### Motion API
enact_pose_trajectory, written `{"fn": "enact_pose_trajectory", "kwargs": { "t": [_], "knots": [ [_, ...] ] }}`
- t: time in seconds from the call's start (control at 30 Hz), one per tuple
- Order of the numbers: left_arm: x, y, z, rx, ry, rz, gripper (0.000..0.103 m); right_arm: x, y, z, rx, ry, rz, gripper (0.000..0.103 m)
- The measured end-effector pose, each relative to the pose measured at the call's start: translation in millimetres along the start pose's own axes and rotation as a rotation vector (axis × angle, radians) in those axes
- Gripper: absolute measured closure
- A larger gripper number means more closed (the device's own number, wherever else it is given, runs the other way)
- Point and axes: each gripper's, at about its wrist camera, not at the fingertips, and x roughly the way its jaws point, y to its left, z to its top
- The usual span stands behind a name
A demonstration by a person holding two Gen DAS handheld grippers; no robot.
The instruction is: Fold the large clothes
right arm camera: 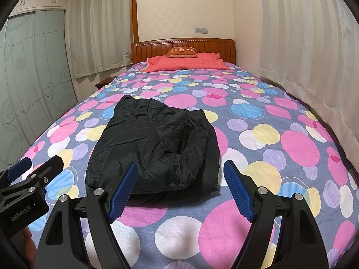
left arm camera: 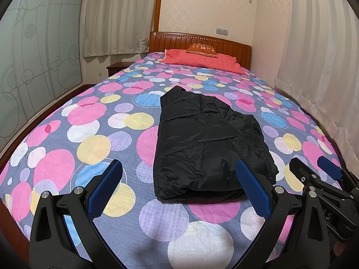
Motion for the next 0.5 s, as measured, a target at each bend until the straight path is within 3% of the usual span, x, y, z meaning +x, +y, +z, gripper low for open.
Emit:
{"fn": "enact_pose_trajectory", "kwargs": {
  "t": [0.5],
  "knots": [
    [-9.9,-6.2,6.3,0.016,-0.027,0.019,0.002,-1.5,4.9,6.5,-0.001,-0.015,0.001,0.025]
  ]
}}
